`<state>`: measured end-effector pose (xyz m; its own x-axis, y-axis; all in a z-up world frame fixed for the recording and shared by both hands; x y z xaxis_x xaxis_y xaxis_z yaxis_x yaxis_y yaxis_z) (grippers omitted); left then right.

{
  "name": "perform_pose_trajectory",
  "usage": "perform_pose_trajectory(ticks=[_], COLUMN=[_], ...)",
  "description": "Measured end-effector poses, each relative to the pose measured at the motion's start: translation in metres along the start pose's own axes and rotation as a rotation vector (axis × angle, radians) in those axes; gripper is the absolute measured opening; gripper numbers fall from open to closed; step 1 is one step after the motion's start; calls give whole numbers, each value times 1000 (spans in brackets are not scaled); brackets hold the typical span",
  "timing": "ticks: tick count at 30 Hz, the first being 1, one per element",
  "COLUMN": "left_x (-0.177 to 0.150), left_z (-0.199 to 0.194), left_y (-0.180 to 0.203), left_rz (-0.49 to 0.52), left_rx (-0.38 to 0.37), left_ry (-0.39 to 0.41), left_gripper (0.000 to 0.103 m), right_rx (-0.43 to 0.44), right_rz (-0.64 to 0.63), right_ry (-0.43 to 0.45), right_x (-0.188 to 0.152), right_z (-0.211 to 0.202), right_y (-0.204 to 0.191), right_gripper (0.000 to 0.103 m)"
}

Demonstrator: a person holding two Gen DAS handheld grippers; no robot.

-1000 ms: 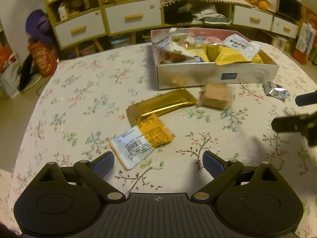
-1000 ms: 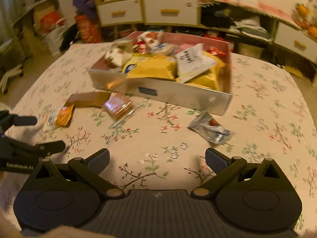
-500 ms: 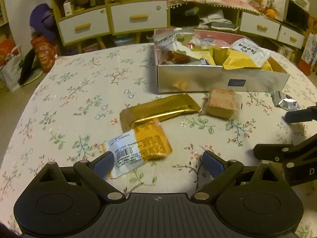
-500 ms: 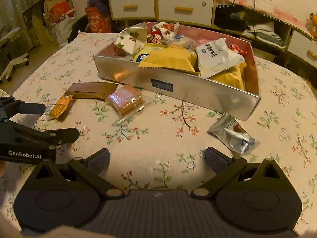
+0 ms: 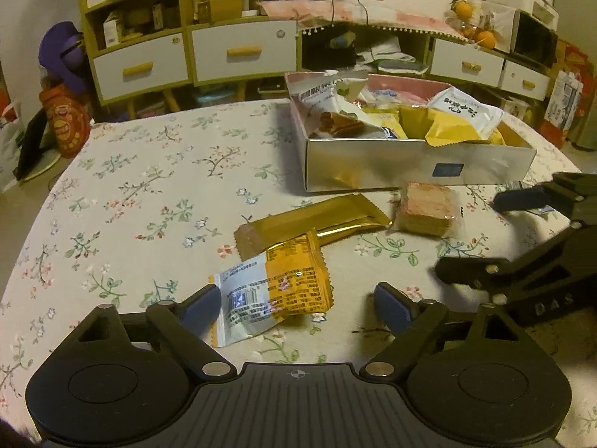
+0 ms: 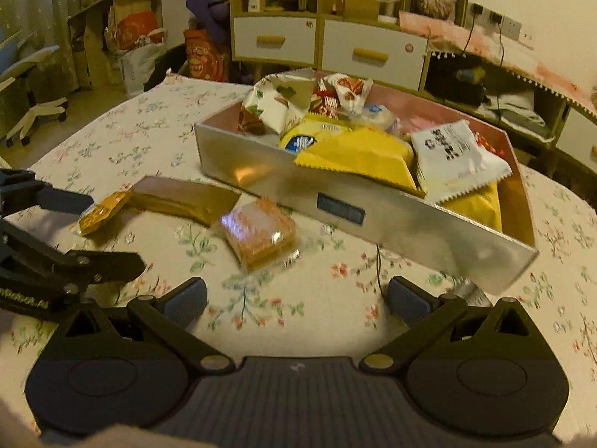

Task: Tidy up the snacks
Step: 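Grasp the orange-and-white pack with left tool while right tool grasps wafer cake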

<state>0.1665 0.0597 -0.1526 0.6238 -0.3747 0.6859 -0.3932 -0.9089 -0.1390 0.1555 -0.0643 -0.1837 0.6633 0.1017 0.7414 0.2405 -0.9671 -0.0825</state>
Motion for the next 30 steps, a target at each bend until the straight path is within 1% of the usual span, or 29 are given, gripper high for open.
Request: perform_pose_trajectory(ticks=[5,9,15,17,18,21,24,25,26,28,30], left_x=[1,1,2,1,0,-3,-3,-3,-3,-3,-2], left_z=[0,0,-1,-1,0,2,3,3,3,3,3], left_y=[-2,-5,-8,-11,-13,-19,-23,-23,-24,-25,-26], left_rz=[16,4,-3,-4,-4,-20,-37,-43,-52,-66,-77], left_rx=[-5,-7,-14,-8,1,12,21,20,21,26,32], left_ry=[14,16,19,17,13,5,3,3,1,-3,-12], left_gripper=[80,77,81,87,88,90,91,91,91,90,88], right_rx=[9,30,52,56,57,61,60,61,66,73,78], right_rz=[-9,-30,-64,-67,-66,-68,-79,-82,-85,-86,-89], right_ry=[33,46,49,50,51,53,56,58,57,54,50], right_x=[7,10,11,12,12,13,14,14,15,15,15], right_z=[6,8,6,5,5,4,3,2,3,2,1], right_y=[-6,-14,-22,-22,-22,-22,-23,-24,-24,-26,-28], right_gripper=[102,98,86,81,80,71,60,54,51,46,45])
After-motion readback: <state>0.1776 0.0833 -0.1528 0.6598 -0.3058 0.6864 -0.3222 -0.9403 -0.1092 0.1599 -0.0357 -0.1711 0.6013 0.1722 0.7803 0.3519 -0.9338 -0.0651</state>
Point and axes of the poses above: each gripper's, at about its wrist camera, not at the fingertips, and z roughly the way its jaws point, y to its right, x to its top, the point moved 10 cm from there along z, roughly the way its jaws point, and after that the axes turned 11 degrees about z, right-handed, at the moved point
